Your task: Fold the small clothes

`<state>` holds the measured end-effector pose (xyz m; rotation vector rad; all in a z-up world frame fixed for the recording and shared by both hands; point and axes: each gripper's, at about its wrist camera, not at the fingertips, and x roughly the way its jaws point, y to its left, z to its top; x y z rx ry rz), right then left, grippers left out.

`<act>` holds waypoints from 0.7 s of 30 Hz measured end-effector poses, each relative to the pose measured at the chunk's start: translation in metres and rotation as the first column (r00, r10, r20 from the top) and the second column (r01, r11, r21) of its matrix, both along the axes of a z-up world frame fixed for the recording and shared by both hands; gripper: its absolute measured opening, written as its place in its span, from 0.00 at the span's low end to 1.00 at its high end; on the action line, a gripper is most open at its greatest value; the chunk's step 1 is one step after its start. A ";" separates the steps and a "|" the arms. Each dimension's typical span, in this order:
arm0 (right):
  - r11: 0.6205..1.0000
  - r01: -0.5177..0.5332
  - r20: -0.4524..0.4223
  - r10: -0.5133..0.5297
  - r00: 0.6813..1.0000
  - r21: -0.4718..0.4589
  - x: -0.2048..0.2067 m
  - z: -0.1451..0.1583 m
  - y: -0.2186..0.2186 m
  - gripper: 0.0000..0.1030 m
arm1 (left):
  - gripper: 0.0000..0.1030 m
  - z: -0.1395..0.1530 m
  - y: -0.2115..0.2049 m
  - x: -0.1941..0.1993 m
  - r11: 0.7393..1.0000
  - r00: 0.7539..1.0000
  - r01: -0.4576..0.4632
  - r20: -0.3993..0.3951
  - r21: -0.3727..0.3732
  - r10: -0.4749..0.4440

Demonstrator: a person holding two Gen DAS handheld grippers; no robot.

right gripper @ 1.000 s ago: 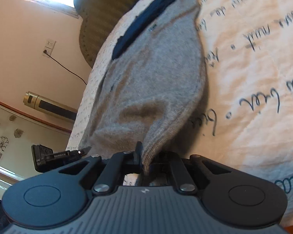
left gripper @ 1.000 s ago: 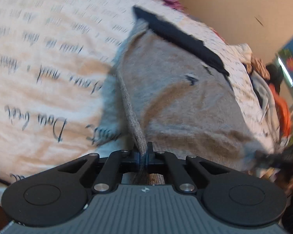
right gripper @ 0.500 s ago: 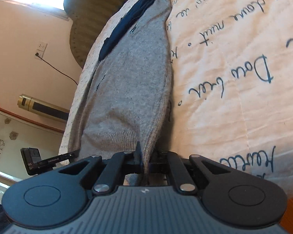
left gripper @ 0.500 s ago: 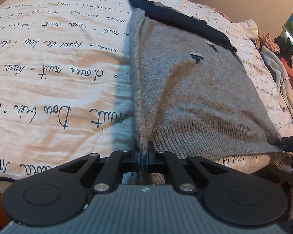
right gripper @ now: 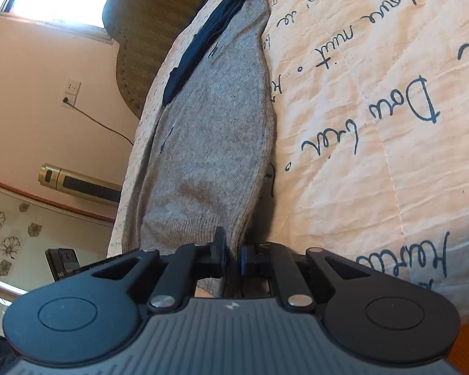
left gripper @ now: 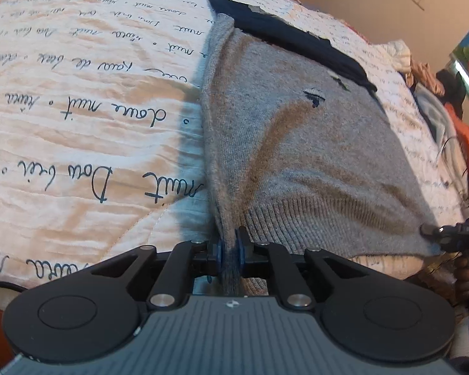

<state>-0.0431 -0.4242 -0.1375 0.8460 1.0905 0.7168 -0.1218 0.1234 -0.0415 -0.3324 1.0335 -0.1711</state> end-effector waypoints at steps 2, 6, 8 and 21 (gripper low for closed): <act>1.000 -0.012 0.001 0.012 1.000 0.006 0.000 0.000 0.004 0.09 | 0.20 -0.003 0.007 -0.001 0.998 1.000 -0.029 -0.009 -0.061 0.029; 0.999 -0.043 -0.015 0.043 0.999 0.003 0.000 -0.003 0.010 0.09 | 0.31 -0.006 0.016 -0.001 0.986 0.998 -0.054 -0.028 -0.158 0.051; 0.999 -0.043 -0.018 0.043 0.999 0.004 0.001 -0.005 0.010 0.09 | 0.23 -0.005 0.014 0.000 0.988 0.999 -0.051 -0.027 -0.147 0.047; 0.997 -0.065 0.013 0.066 0.998 -0.044 -0.011 0.010 0.005 0.05 | 0.02 -0.009 0.038 0.006 0.971 0.998 -0.016 -0.070 -0.237 -0.001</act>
